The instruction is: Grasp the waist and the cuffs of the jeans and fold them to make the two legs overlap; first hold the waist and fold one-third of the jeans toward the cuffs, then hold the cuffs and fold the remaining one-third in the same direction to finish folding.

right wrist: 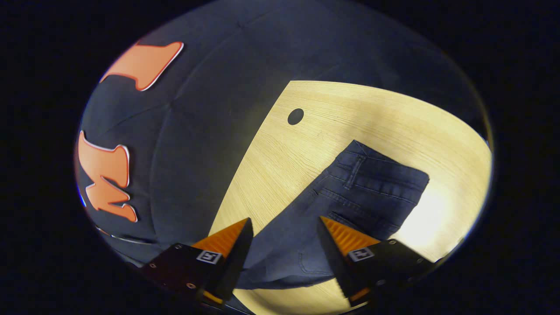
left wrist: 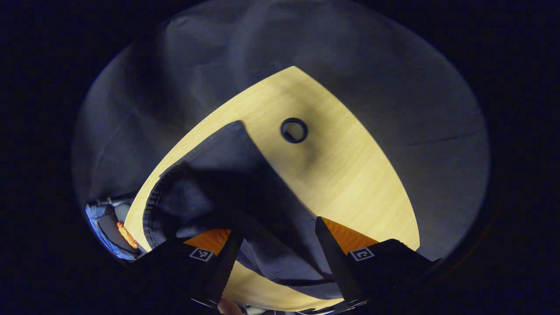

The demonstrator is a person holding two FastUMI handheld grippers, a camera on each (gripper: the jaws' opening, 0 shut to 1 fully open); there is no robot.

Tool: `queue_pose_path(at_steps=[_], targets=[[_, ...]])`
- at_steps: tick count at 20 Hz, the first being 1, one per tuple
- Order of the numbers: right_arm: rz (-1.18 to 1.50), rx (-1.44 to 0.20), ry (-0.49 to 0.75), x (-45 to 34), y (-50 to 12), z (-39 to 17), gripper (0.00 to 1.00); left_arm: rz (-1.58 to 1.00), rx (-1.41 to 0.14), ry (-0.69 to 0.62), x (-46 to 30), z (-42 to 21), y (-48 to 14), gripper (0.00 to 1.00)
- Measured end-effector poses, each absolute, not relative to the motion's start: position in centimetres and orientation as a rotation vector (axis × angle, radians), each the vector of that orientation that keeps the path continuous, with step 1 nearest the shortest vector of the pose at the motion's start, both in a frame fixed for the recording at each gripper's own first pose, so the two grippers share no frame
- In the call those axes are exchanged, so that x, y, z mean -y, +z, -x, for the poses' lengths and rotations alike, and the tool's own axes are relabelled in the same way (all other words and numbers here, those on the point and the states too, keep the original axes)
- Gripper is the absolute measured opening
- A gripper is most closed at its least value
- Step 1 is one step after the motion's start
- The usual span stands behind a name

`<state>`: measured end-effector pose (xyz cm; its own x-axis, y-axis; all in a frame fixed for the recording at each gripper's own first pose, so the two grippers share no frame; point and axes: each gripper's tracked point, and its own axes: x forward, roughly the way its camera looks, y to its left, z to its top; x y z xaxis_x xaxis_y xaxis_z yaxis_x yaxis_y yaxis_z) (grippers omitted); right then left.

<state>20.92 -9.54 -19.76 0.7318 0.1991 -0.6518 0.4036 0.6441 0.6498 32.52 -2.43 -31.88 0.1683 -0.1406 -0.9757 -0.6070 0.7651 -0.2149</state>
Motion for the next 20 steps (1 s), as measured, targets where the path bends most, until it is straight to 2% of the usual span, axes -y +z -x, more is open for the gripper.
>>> queue_pose_path(at_steps=[1,4,7,10,16,20], targets=[[-0.886,-0.764,-0.138,9.8,-19.6,-20.6,0.98,0.646,-1.434,0.399,2.2,-31.7,-32.2,0.96],[-0.929,-0.730,-0.137,10.5,-19.1,-19.5,0.98,0.637,-1.497,0.460,1.9,-29.3,-31.3,0.97],[-0.938,-0.747,-0.130,10.5,-19.9,-18.3,0.98,0.626,-1.596,0.423,2.3,-26.8,-30.4,0.97],[-0.941,-0.767,-0.103,10.0,-20.2,-17.4,0.98,0.545,-1.613,0.325,1.2,-26.0,-29.6,0.98],[-0.974,-0.728,-0.121,12.9,-19.3,-15.0,0.98,0.567,-1.367,0.257,-1.7,-26.1,-25.8,0.98],[-0.988,-0.693,-0.214,17.6,-21.2,-12.6,0.98,0.683,-1.106,0.117,-1.0,-25.1,-23.3,0.99]])
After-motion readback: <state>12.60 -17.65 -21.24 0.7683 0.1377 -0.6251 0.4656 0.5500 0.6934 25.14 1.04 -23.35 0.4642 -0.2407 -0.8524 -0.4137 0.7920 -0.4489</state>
